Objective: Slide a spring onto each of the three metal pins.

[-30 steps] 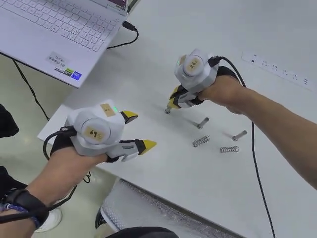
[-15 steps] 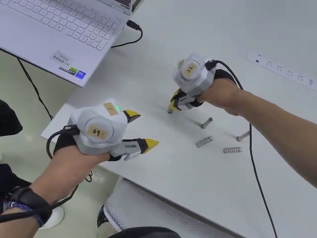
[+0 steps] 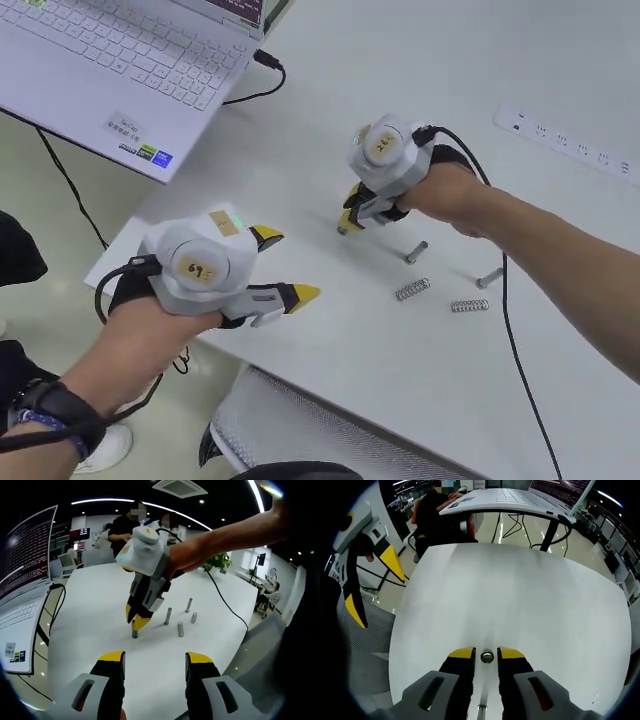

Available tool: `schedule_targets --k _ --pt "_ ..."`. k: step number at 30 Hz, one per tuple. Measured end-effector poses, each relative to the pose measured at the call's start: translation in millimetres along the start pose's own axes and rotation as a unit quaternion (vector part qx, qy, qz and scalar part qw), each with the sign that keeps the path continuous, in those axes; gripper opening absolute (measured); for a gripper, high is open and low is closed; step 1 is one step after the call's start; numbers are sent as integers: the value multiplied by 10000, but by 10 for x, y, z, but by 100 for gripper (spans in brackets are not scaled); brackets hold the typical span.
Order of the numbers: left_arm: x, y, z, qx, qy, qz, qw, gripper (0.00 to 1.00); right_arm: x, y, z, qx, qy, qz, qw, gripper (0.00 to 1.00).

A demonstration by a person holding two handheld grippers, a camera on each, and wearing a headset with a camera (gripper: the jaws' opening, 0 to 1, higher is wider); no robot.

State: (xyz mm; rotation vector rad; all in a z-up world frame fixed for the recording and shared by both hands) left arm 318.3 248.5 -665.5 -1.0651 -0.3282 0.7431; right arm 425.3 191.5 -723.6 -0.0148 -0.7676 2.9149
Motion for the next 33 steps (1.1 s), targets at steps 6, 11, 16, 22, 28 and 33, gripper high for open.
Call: schedule_targets --k 6,11,16,22,28,33 --pt "-27 11 17 0 -7 17 10000 43 9 21 91 18 53 33 10000 20" --pt "-43 9 25 -11 -5 33 10000 43 2 32 214 -23 175 6 9998 22" --pt "-40 -6 16 -31 -4 32 10000 43 7 50 345 -136 372 -77 9992 23" --pt "-46 -20 3 -27 16 -7 10000 43 57 110 465 -266 524 -165 9981 25" --pt "-73 -35 -17 -20 29 -36 10000 43 98 184 572 -420 685 -262 9964 26" --pt "-89 -59 -32 -34 22 -55 10000 43 148 242 665 -555 792 -361 9947 27"
Point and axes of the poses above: the centre of the closed fingertips' face, and the gripper's own axes: z roughly backward along the fingers, x roughly to its left, y roughly out of its underside, the point moved 2 cm from there along z, roughly backward along the fingers, and after that the axes turned 4 degrees about -x, right-handed, at the moved point
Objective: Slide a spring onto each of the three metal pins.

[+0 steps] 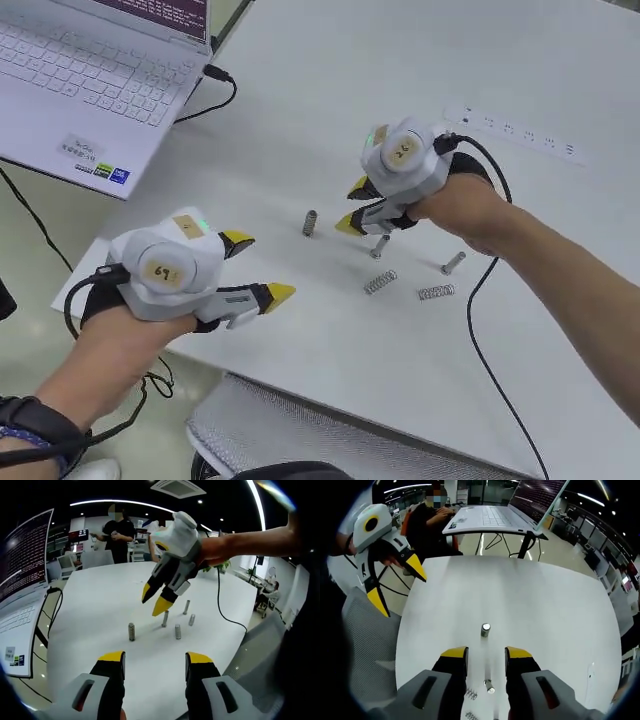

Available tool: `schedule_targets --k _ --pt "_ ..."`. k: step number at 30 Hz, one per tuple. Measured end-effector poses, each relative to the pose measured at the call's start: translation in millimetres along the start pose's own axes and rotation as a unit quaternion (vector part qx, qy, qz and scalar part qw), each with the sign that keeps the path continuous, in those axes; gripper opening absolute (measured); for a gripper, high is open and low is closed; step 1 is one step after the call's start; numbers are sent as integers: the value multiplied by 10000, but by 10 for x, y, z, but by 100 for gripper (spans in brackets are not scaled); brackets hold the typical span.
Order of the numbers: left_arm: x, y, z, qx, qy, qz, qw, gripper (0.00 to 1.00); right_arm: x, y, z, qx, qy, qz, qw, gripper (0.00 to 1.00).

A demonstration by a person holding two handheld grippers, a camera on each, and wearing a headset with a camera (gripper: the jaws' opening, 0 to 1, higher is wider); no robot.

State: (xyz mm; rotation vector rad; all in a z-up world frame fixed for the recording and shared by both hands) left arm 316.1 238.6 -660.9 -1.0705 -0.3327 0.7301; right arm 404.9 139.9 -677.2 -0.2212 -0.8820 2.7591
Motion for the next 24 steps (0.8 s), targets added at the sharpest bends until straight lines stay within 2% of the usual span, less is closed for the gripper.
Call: schedule_targets --k 14,24 --pt "24 -72 36 -59 -117 -27 9999 43 84 117 300 -369 330 -378 9981 30" --pt "4 -138 39 -86 -137 -58 9999 43 168 221 476 -636 551 -736 9937 31"
Point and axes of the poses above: the centre of the closed fingertips' face, and the gripper's own axes: z roughly backward along the fingers, x roughly to its left, y roughly out of its underside, the point moved 2 cm from there along z, roughly backward along the fingers, and after that the axes turned 4 degrees about -x, right-handed, at the moved point
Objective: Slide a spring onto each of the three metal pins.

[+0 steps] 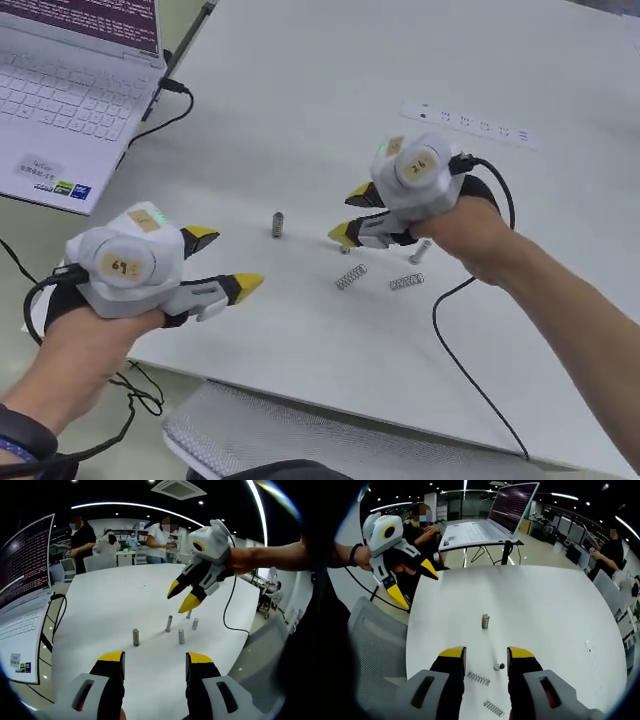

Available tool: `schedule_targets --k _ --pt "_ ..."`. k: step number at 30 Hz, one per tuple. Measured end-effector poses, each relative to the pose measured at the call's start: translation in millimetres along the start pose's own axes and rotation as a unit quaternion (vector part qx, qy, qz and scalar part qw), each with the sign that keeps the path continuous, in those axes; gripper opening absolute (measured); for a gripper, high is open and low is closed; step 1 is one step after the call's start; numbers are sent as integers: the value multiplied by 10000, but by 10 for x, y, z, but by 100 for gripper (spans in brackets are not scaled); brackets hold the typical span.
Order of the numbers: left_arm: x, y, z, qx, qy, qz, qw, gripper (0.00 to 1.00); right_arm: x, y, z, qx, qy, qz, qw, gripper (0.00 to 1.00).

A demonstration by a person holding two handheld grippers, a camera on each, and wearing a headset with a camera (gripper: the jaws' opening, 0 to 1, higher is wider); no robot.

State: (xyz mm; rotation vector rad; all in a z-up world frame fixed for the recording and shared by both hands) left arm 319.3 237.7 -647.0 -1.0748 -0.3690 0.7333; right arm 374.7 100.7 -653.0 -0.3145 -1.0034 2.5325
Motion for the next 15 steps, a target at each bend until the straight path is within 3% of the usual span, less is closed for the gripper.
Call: schedule_targets --k 15 --pt "-12 -101 -11 -45 -11 -62 10000 44 -49 194 364 -438 524 -649 9955 36"
Point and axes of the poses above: the centre of the closed fingertips' face, and the gripper's own axes: z roughly backward along the fingers, x roughly to its left, y roughly out of its underside, the point moved 2 cm from there along z, roughly backward along the fingers, and after that the axes turned 4 degrees about -x, right-handed, at the moved point
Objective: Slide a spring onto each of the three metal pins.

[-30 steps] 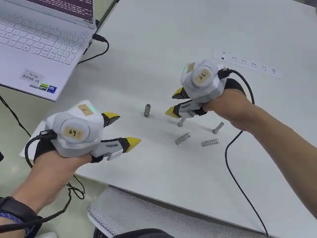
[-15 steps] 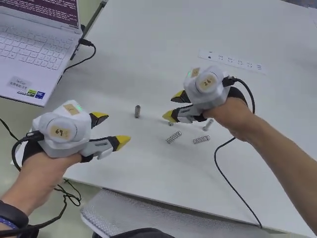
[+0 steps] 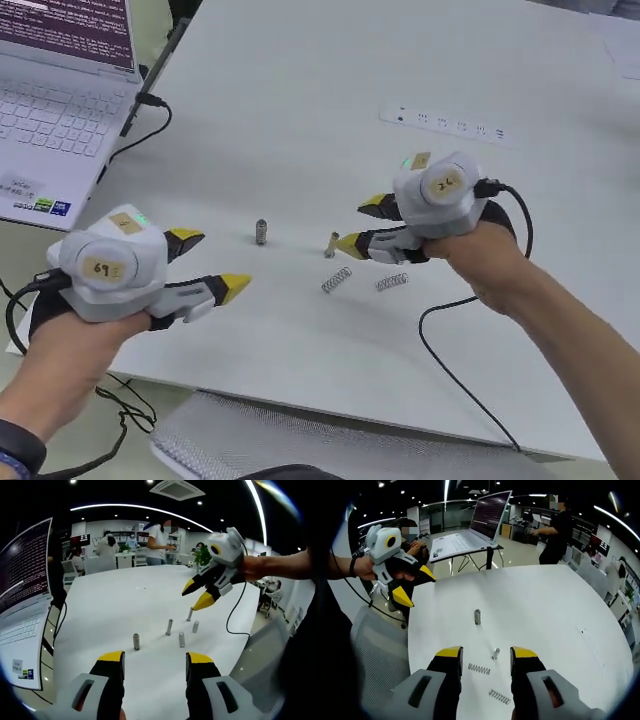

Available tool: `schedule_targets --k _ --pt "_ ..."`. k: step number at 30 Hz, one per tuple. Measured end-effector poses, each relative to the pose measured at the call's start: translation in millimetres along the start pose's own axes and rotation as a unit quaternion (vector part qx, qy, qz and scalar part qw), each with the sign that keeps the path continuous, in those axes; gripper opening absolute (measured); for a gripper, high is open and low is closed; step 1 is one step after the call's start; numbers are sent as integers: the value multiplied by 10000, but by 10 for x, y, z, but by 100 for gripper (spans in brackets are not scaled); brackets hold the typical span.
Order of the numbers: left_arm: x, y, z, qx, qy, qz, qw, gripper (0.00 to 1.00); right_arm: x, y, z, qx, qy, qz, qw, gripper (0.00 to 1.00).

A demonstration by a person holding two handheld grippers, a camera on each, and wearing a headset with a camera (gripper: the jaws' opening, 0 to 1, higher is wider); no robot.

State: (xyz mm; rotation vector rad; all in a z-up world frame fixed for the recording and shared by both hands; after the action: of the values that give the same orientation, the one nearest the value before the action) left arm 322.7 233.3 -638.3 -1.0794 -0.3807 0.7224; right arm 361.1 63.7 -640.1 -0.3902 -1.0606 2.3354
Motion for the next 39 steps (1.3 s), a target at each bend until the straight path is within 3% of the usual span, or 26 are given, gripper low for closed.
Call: schedule_targets --k 8,16,25,31,39 --pt "-5 -24 -14 33 17 -67 10000 44 -99 172 245 -212 336 -432 9983 40" --pt "51 -87 -29 39 -37 -103 9999 44 -223 369 510 -578 670 -1012 9909 42" --pt "62 -135 -104 59 -28 -132 9999 44 -334 646 752 -701 955 -1354 9837 44" --pt "61 -174 -179 76 -14 -131 9999 44 -316 802 855 -746 1048 -1560 9793 47" --pt "42 -215 -288 92 22 -131 9999 45 -249 834 954 -909 1106 -1702 9750 51"
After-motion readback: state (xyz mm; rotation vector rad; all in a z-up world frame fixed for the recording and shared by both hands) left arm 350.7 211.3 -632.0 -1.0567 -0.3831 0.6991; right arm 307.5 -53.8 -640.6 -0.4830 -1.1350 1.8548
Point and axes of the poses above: the centre of the closed fingertips' face, and the gripper's own axes: z roughly backward along the fingers, x roughly to its left, y roughly out of its underside, the point moved 2 cm from there along z, roughly backward along the fingers, and after that the axes turned 4 degrees about -x, right-handed, at the moved point
